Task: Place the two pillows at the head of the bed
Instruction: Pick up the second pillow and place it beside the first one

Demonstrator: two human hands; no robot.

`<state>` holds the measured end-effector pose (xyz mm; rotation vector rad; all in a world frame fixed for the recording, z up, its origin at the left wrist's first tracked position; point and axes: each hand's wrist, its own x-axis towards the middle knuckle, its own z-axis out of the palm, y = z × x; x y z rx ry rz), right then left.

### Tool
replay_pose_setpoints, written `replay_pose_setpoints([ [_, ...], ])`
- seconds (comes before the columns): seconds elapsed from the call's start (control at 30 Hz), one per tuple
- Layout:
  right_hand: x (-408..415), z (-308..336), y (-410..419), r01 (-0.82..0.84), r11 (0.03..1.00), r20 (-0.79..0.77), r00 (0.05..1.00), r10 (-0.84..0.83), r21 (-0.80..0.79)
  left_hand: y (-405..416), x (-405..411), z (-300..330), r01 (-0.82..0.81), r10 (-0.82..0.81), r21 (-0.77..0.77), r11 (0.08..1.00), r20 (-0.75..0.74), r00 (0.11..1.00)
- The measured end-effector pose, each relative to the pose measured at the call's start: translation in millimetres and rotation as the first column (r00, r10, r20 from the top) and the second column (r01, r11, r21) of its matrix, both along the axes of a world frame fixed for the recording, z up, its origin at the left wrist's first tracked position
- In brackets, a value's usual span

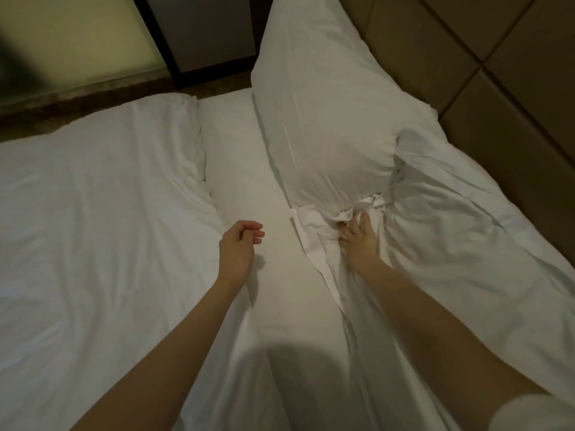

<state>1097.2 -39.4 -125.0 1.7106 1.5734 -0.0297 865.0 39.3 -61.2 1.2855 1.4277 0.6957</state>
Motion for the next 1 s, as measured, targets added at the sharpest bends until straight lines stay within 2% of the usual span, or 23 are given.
replay_pose_setpoints([
  [0.03, -3, 4, 4, 0.017, 0.999, -0.068, 0.998, -0.014, 0.038, 0, 0, 1, 0.001, -0.001, 0.003, 1.000, 0.000, 1.000],
  [0.1, -7, 22, 7, -0.003, 0.969, -0.168, 0.985, 0.046, 0.246, -1, -2, 3, 0.003, -0.003, 0.000, 1.000, 0.006, 1.000],
  [0.13, -7, 27, 3, -0.042, 0.960, -0.188, 0.977, 0.098, 0.278, -2, -2, 5, 0.008, -0.008, 0.001, 1.000, 0.009, 1.000],
  [0.2, -2, 48, -9, -0.122, 0.907, -0.129, 0.973, 0.189, 0.404, -6, 1, 8, 0.012, -0.012, 0.000, 1.000, 0.011, 1.000],
  [0.3, 17, 88, -24, -0.130, 0.722, -0.048, 0.974, 0.221, 0.679, -17, 11, 16, 0.007, -0.007, -0.003, 1.000, 0.028, 1.000],
  [0.37, 38, 113, -30, -0.048, 0.620, -0.054, 0.988, 0.145, 0.784, -23, 19, 23, 0.024, -0.024, 0.008, 1.000, 0.045, 0.999],
  [0.4, 49, 128, -34, 0.049, 0.578, -0.099, 0.994, 0.054, 0.815, -26, 23, 27, 0.035, -0.036, 0.020, 0.999, 0.054, 0.998],
  [0.43, 58, 139, -38, 0.193, 0.541, -0.185, 0.980, -0.070, 0.819, -29, 26, 30, 0.048, -0.050, 0.032, 0.998, 0.060, 0.997],
  [0.5, 73, 157, -46, 0.473, 0.470, -0.374, 0.880, -0.292, 0.745, -35, 33, 37, 0.068, -0.071, 0.046, 0.997, 0.065, 0.995],
  [0.57, 75, 165, -53, 0.626, 0.481, -0.495, 0.780, -0.383, 0.614, -42, 38, 42, 0.080, -0.083, 0.043, 0.996, 0.061, 0.995],
  [0.63, 75, 175, -59, 0.639, 0.540, -0.551, 0.761, -0.343, 0.547, -50, 41, 46, 0.093, -0.095, 0.042, 0.995, 0.066, 0.993],
  [0.7, 80, 200, -66, 0.578, 0.565, -0.540, 0.802, -0.257, 0.589, -56, 42, 52, 0.096, -0.100, 0.052, 0.994, 0.084, 0.991],
  [0.8, 95, 249, -74, 0.499, 0.434, -0.492, 0.860, -0.136, 0.750, -57, 40, 62, 0.083, -0.091, 0.080, 0.993, 0.102, 0.991],
  [0.9, 101, 284, -87, 0.449, 0.236, -0.438, 0.894, -0.100, 0.862, -57, 39, 72, 0.088, -0.100, 0.118, 0.989, 0.102, 0.990],
  [0.93, 103, 290, -90, 0.451, 0.197, -0.439, 0.892, -0.102, 0.870, -58, 41, 74, 0.089, -0.102, 0.127, 0.988, 0.106, 0.989],
  [0.97, 104, 292, -91, 0.470, 0.196, -0.456, 0.882, -0.117, 0.860, -59, 42, 75, 0.091, -0.105, 0.130, 0.987, 0.107, 0.989],
  [1.0, 106, 291, -89, 0.501, 0.238, -0.480, 0.865, -0.145, 0.832, -61, 44, 76, 0.099, -0.114, 0.132, 0.986, 0.107, 0.988],
])
